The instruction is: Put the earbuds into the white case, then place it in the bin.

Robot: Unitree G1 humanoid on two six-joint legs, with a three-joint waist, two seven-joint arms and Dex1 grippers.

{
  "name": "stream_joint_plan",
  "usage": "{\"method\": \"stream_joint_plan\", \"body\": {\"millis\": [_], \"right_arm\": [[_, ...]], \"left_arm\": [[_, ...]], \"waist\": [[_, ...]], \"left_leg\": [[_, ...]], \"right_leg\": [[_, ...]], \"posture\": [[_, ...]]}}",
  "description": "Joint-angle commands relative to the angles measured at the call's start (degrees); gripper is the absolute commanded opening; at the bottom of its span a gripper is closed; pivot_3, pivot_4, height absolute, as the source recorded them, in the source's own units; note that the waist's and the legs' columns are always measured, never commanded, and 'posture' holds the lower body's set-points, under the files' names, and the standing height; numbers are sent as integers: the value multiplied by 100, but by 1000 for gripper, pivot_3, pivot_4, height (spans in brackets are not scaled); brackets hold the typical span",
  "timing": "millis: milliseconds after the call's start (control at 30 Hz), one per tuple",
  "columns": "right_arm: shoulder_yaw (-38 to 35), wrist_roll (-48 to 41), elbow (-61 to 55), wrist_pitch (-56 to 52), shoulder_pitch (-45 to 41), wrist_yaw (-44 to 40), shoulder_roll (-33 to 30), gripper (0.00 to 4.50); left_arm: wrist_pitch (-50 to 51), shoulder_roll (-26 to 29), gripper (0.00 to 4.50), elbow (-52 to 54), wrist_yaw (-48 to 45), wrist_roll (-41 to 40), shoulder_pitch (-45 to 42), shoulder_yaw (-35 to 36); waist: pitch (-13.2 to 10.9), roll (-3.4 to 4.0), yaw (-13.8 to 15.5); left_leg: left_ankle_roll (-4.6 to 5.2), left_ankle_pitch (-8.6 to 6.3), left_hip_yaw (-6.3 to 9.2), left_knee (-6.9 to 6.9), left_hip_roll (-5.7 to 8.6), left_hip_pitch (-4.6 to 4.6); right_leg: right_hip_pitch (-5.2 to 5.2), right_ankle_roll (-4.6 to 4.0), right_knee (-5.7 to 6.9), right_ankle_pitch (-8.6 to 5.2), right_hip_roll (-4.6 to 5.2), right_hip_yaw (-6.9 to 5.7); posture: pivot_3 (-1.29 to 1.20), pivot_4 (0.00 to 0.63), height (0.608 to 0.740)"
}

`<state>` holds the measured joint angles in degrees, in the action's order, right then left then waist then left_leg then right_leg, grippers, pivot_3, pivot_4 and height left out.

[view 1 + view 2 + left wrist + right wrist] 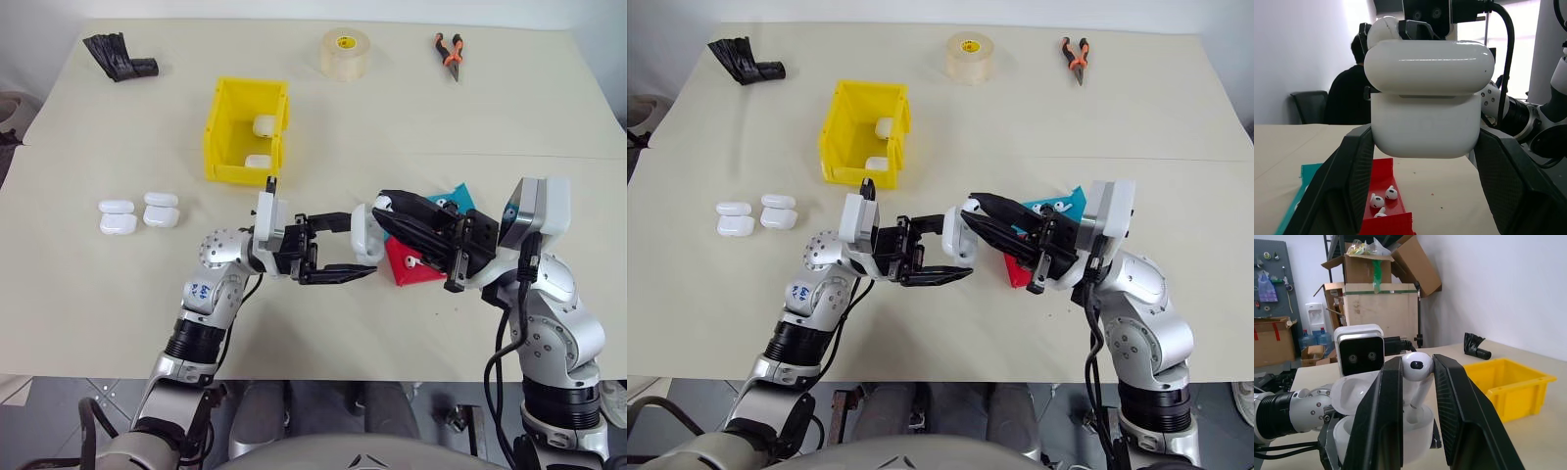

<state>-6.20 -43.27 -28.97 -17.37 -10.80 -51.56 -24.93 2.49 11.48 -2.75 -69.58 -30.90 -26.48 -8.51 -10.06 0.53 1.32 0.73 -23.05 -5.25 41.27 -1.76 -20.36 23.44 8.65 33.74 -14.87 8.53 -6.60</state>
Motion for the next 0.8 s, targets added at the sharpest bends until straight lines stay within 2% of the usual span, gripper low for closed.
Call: {"method": "stream_joint_plan", "body": {"millis": [33, 333, 633, 800], "right_arm": [[71, 78, -44, 195, 40, -47, 6, 545], [284, 378, 367, 546, 224, -288, 2, 545], [209, 457, 757, 534, 252, -517, -443, 545], [182, 63, 725, 294, 57, -770, -572, 2129]], "left_arm": [[-36, -38, 2727, 116, -11, -38, -95, 25], [-60, -77, 2727, 100, -4, -49, -129, 46], [-114, -123, 2727, 37, -10, 3, -172, 114], [-129, -155, 2727, 30, -29, 15, -154, 105]], "waist": [[0, 0, 1], [0, 0, 1], [0, 0, -3], [0, 0, 6]], "left_leg": [[0, 0, 0, 0, 0, 0], [0, 0, 0, 0, 0, 0], [0, 0, -1, -1, 0, 0], [0, 0, -1, -1, 0, 0]], "right_leg": [[0, 0, 0, 0, 0, 0], [0, 0, 0, 0, 0, 0], [1, 0, -1, 0, 0, 0], [0, 0, -1, 0, 0, 0]], "posture": [[0, 150, 740], [0, 150, 740], [0, 150, 740], [0, 150, 740]]}}
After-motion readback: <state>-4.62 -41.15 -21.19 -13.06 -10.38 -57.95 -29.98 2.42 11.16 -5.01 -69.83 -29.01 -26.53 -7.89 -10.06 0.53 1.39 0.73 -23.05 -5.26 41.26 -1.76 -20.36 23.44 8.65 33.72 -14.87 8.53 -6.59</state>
